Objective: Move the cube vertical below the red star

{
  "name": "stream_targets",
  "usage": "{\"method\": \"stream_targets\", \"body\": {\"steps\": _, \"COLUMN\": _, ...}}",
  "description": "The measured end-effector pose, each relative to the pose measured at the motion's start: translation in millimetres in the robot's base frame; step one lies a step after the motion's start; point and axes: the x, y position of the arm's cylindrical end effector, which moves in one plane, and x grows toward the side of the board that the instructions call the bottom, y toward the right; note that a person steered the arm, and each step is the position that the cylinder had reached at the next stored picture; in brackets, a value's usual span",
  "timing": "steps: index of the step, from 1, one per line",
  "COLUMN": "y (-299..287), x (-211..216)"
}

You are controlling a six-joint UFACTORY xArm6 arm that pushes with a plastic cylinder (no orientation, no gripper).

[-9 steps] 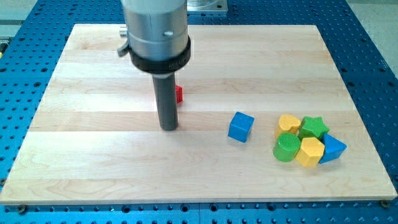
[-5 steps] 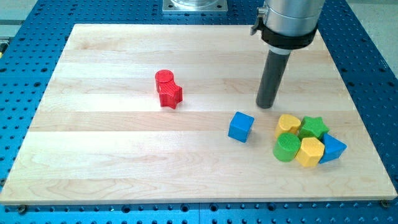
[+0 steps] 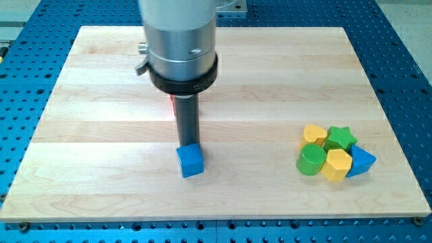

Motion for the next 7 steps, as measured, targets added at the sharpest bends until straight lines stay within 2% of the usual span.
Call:
{"method": "stream_targets", "body": {"steps": 1, "y": 71, "x": -25}}
{"method": "stream_targets", "body": {"steps": 2, "y": 197, "x": -70}}
{"method": "stream_targets", "body": {"steps": 3, "y": 322, "x": -77}}
{"method": "stream_targets", "body": {"steps": 4, "y": 387, "x": -52}}
{"method": "stream_targets", "body": {"steps": 6, "y": 361, "x": 36}}
{"method": "stream_targets", "body": {"steps": 7, "y": 347, "x": 44}}
